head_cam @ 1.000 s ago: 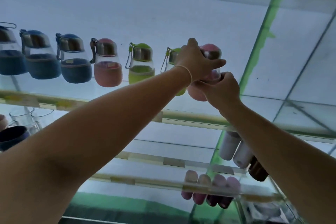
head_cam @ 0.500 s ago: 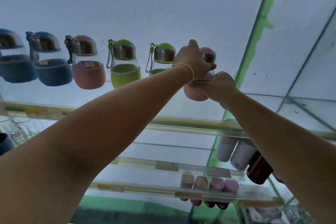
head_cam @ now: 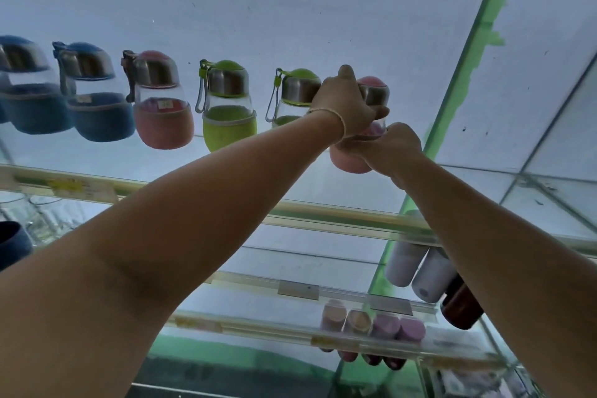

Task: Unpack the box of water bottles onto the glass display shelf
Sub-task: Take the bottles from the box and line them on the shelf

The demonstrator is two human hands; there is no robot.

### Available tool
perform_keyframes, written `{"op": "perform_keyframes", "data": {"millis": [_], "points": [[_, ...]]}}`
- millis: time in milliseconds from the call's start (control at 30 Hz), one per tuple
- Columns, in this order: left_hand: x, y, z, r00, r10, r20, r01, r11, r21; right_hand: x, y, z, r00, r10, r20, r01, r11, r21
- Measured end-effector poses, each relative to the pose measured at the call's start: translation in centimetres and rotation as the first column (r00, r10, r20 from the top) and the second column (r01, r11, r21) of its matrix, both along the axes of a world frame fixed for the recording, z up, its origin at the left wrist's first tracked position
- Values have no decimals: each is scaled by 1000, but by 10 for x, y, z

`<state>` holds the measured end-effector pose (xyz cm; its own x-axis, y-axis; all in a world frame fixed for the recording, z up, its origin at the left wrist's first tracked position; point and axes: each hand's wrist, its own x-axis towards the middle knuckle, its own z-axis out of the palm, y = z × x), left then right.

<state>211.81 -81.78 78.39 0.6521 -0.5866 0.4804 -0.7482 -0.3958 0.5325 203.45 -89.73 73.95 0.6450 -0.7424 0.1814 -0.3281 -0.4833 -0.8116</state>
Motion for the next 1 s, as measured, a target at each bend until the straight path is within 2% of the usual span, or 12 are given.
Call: {"op": "perform_keyframes", "data": {"millis": [100, 167, 300, 367, 500, 667, 1000], "points": [[-5, 11, -4, 999, -26, 35, 26, 999, 20, -2, 3, 2, 1000, 5, 13, -5, 999, 35], [-9, 20, -6, 996, -43, 84, 41, 999, 24, -4, 6, 5, 1000, -12, 16, 12, 1000, 4], [-13, 40, -6, 967, -60, 246, 65, 998, -11, -5, 20, 10, 980, -123, 159, 160, 956, -245], [-14, 52, -3, 953, -61, 296, 76, 996, -40, -5, 32, 13, 965, -117, 235, 196, 917, -348], [-8, 78, 0, 958, -83, 276, 114, 989, -98, -1, 61, 18, 939, -52, 341, 221, 851, -477], [14, 124, -3, 966, -61, 253, 98, 986, -134, 19, 105, 23, 958, 13, 285, 142, 845, -516], [81, 284, -21, 956, 114, 270, -86, 990, -110, 85, 237, 26, 952, 185, 245, -34, 857, -515]]}}
